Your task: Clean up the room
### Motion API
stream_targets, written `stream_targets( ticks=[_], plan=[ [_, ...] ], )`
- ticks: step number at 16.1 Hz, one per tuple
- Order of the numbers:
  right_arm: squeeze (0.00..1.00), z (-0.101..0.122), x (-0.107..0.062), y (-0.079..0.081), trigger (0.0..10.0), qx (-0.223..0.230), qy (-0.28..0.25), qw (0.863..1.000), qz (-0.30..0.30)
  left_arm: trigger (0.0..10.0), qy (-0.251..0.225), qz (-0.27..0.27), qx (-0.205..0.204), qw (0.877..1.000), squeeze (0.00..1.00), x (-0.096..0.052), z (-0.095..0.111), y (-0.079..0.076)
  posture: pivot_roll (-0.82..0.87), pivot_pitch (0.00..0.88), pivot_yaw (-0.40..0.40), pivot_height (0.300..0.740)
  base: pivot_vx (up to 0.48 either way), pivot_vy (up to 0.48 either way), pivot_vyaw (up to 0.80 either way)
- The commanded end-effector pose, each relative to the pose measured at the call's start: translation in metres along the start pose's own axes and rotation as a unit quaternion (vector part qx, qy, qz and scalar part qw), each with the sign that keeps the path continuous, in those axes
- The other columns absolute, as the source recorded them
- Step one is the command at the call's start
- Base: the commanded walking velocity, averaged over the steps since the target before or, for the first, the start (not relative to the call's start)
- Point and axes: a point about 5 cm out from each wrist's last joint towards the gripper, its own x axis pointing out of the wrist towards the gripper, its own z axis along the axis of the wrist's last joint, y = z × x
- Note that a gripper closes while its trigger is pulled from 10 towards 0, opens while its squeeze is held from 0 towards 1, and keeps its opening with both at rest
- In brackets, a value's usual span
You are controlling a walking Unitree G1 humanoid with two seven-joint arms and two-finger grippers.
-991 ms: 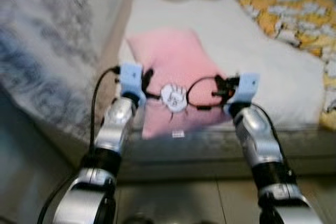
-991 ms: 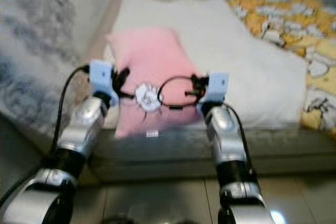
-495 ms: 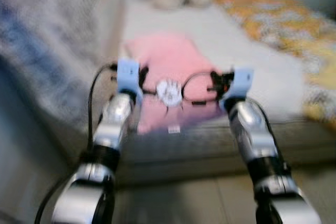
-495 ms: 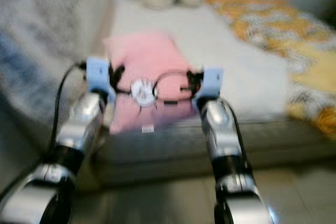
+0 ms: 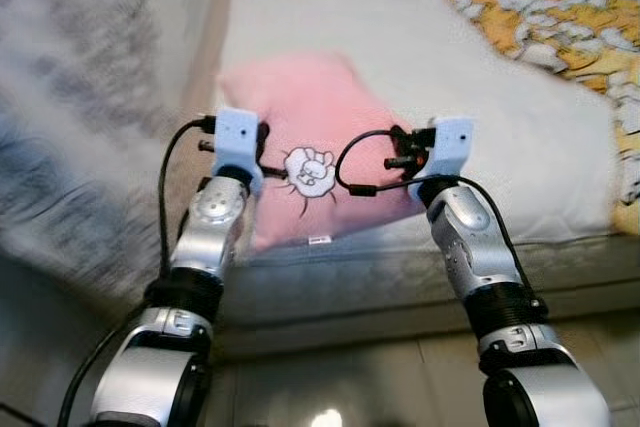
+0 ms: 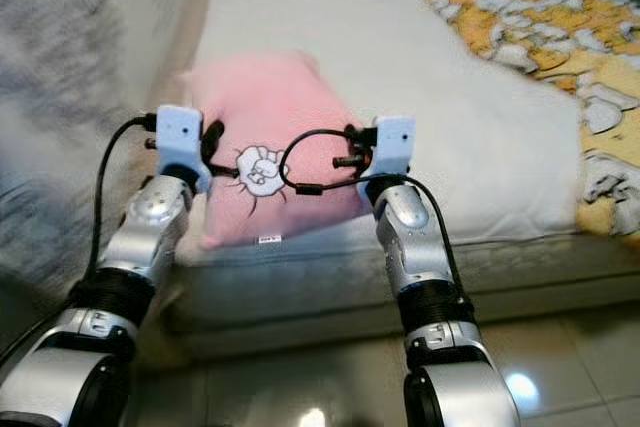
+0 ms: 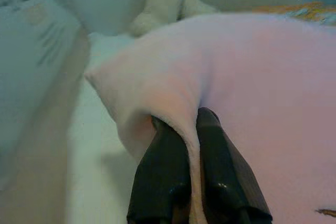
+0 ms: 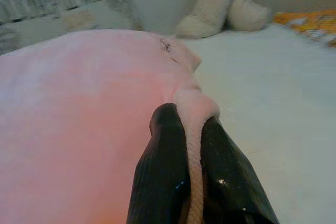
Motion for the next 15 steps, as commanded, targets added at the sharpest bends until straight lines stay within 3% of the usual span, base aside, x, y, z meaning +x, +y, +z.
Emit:
stream_targets(
  ticks=[1, 8, 12, 15],
  plan=[
    [0.00, 0.008, -0.005, -0.023, 10.0, -0.013, -0.022, 0.999, -0.036, 10.0, -0.018, 0.024, -0.001, 1.000, 0.00, 0.002, 0.010, 0.005, -0.03, 0.000, -0.012, 0.740, 0.435, 0.000, 0.00],
    [0.00, 0.009, 0.000, -0.022, 10.0, -0.012, -0.010, 1.000, -0.022, 10.0, -0.018, 0.042, 0.007, 0.999, 0.00, 0.007, 0.015, 0.011, -0.02, 0.000, -0.022, 0.740, 0.426, 0.075, 0.07],
    [0.00, 0.007, 0.021, -0.023, 10.0, 0.040, 0.054, 0.998, 0.003, 10.0, -0.010, 0.057, 0.038, 0.998, 0.00, 0.022, 0.027, 0.015, 0.00, 0.000, -0.023, 0.740, 0.400, 0.263, 0.00],
    [0.00, 0.022, 0.036, -0.013, 10.0, 0.049, 0.058, 0.997, 0.024, 10.0, -0.011, 0.097, 0.087, 0.991, 0.00, 0.030, 0.039, 0.027, 0.04, 0.014, -0.046, 0.740, 0.000, 0.000, 0.00]
  ],
)
